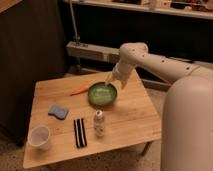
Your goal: Drag the ceramic bowl in a circle
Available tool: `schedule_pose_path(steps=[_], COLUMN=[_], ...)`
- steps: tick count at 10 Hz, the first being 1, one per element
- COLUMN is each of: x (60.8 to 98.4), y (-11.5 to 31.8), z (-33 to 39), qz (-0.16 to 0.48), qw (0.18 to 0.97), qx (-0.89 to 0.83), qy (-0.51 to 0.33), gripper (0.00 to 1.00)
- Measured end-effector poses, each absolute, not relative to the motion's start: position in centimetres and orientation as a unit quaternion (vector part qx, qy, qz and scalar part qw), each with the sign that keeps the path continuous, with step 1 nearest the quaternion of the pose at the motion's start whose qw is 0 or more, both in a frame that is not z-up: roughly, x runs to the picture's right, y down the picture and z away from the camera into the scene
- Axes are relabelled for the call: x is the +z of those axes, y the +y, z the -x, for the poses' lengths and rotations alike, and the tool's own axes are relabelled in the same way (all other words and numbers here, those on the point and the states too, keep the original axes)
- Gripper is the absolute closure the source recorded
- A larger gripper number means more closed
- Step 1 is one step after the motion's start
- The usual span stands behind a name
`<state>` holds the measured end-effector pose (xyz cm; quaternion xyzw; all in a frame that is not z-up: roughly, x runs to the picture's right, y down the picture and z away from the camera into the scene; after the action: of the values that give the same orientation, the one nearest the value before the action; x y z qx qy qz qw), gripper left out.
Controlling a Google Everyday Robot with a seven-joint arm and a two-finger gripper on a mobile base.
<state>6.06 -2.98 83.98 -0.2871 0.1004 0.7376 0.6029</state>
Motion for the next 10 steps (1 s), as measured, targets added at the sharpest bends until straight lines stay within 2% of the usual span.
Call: schedule_pose_path(steps=[10], x=[91.4], y=[2.2], z=[-8.5], qz=[0.327], qw=[0.590], qx=[0.730], qy=[0.115], gripper=[0.35])
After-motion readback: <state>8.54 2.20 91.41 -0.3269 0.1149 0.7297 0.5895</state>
